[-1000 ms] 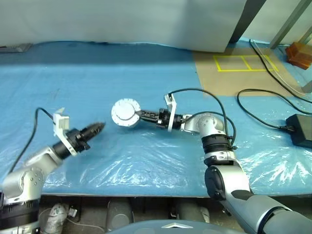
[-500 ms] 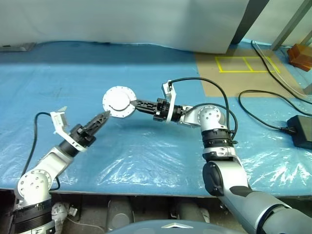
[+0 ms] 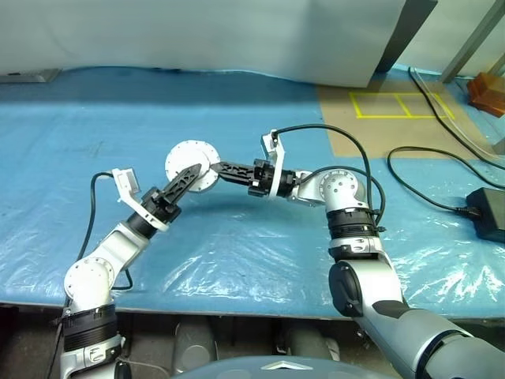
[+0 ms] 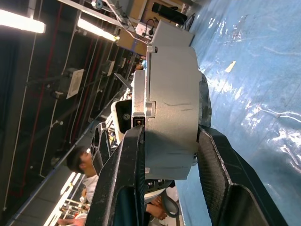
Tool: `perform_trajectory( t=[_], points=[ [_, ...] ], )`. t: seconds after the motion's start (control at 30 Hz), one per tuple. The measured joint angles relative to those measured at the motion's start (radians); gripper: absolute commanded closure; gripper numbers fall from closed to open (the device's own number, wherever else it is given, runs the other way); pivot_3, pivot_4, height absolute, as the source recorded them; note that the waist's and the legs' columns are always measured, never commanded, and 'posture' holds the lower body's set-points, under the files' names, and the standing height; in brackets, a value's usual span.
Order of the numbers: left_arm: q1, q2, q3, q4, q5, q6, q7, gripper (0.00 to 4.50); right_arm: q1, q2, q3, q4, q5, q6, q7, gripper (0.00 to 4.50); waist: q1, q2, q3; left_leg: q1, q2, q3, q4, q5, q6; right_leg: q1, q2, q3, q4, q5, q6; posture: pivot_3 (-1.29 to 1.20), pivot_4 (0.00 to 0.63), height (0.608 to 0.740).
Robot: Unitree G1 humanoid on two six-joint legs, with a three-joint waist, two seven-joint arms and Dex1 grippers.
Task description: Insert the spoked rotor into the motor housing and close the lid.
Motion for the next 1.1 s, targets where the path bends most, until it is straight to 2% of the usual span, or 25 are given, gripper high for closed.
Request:
perform_trajectory(
  t=[0.13,0.27,0.33,0.73,0.77,0.83,1.1],
  points=[
    [-0.049,-0.018,-0.005,0.039,0.004,-0.019,0.027,0.03,0.000,0.003,0.001,0.000,0.000,0.001,-0.010,3.28,-0.001,0.000,0.000,0.000,0.000,-0.001,0.001,0.000,0.000,0.000,0.000,0.000,0.001,0.000,0.000,0.00,0.150,0.740],
    [-0.068,-0.022,0.002,0.078,0.011,-0.047,0.050,0.91,0.000,0.002,0.006,0.000,0.000,0.001,-0.018,3.28,0.000,0.000,0.000,0.000,-0.001,-0.001,0.001,0.000,0.000,0.000,0.000,0.000,0.001,0.000,0.000,0.00,0.150,0.740],
    [-0.068,-0.023,0.002,0.086,0.014,-0.054,0.050,1.60,0.000,0.002,0.005,0.000,0.001,0.004,-0.024,3.28,0.001,0.000,0.000,-0.001,-0.001,-0.002,0.002,0.000,0.000,0.000,0.000,-0.001,0.001,0.000,0.000,0.00,0.150,0.740],
    [-0.063,-0.036,-0.015,0.088,0.019,-0.075,0.030,1.71,0.002,0.002,-0.003,-0.004,0.006,0.014,-0.032,3.28,0.001,0.000,0.000,-0.002,0.000,-0.006,0.006,0.000,0.000,0.002,0.000,-0.003,0.002,0.000,0.000,0.00,0.150,0.740],
    [-0.064,-0.034,-0.015,0.089,0.019,-0.075,0.028,1.71,0.002,0.003,-0.003,-0.005,0.006,0.013,-0.033,2.57,0.001,0.000,0.000,-0.002,0.000,-0.006,0.006,0.000,0.000,0.002,0.000,-0.003,0.002,0.000,0.000,0.00,0.150,0.740],
    [-0.073,-0.020,-0.016,0.091,0.042,-0.083,0.026,1.71,0.004,0.000,-0.004,-0.004,-0.001,0.011,-0.059,2.05,0.002,0.000,0.000,-0.002,0.000,-0.006,0.006,0.000,0.000,0.002,0.000,-0.004,0.002,0.000,0.000,0.00,0.150,0.740],
    [-0.096,-0.014,-0.013,0.124,0.075,-0.093,0.015,1.71,0.004,-0.001,-0.013,0.002,-0.001,0.024,-0.077,2.05,0.001,0.000,0.000,-0.002,-0.001,-0.007,0.007,0.000,0.000,0.003,-0.001,-0.004,0.002,0.001,0.001,0.00,0.150,0.740]
  ],
)
